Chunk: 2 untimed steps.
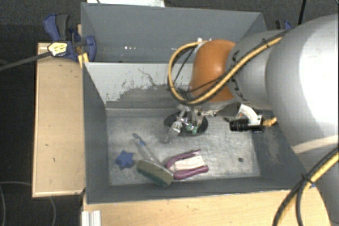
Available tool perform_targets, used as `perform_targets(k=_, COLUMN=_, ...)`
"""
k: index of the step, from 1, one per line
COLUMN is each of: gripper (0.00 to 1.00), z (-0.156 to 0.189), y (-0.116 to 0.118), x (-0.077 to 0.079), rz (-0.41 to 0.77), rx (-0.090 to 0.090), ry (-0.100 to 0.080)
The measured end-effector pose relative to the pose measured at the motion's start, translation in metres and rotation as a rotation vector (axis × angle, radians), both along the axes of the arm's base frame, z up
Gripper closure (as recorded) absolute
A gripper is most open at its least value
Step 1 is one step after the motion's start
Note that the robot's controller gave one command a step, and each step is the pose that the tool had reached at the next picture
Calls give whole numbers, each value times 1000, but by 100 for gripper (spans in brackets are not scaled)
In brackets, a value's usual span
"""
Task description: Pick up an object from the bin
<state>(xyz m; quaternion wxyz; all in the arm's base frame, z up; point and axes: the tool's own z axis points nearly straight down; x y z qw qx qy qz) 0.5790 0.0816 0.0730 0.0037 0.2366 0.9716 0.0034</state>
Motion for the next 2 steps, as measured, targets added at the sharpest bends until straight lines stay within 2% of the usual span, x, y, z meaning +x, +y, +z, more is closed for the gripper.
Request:
perform_targets(k=1, gripper=100, z=2, y=-1, x=3, rz=-1, rx=-1, ry=-9)
perform_targets(k=2, gripper=100, z=194, y=-21, x=-22, rz=141, rx=-5, ry=-1)
